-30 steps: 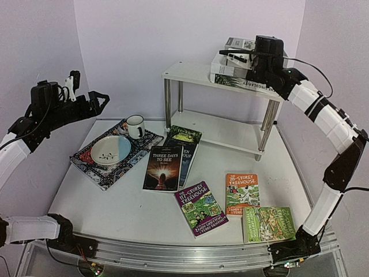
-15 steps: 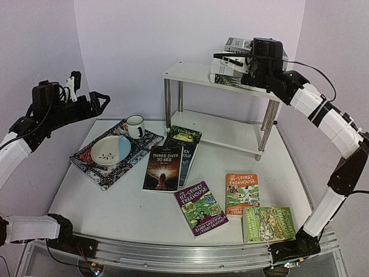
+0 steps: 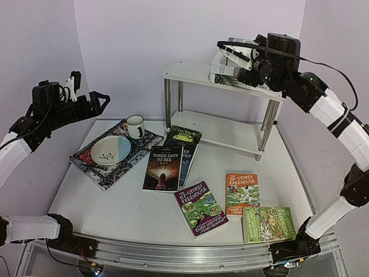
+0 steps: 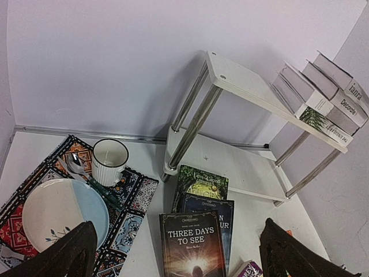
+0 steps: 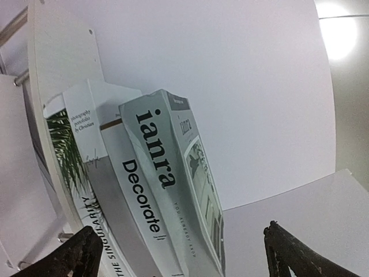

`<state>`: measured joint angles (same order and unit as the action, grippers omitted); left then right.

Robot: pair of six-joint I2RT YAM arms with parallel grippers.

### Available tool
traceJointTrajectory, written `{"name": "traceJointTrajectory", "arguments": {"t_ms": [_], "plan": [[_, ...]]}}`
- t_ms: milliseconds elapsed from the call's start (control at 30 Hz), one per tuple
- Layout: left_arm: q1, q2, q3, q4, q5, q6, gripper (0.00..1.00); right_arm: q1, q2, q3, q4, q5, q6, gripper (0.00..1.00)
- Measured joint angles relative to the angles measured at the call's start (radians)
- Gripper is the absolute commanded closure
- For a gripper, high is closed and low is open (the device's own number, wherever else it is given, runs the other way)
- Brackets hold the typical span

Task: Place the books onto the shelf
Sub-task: Adjust the book at the book pile on the shelf.

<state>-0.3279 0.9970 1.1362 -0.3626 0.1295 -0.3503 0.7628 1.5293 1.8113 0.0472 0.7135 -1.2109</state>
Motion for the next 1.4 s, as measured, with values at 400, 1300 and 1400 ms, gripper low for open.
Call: {"name": "traceJointTrajectory", "arguments": {"t_ms": [400, 1300, 1400], "plan": [[0.000, 0.000, 0.000, 0.000, 0.000, -0.016, 0.00, 0.012, -0.018, -0.044, -0.071, -0.072, 0.571, 0.41], [0.000, -0.023, -0.011, 0.001, 0.001, -0.042, 0.00, -0.055, 0.151, 0.242, -0.235, -0.045, 1.050, 0.82], [0.000, -0.024, -0.013, 0.000, 0.002, -0.044, 0.00, -0.080, 0.170, 0.259, -0.248, -0.057, 1.090, 0.85]]}}
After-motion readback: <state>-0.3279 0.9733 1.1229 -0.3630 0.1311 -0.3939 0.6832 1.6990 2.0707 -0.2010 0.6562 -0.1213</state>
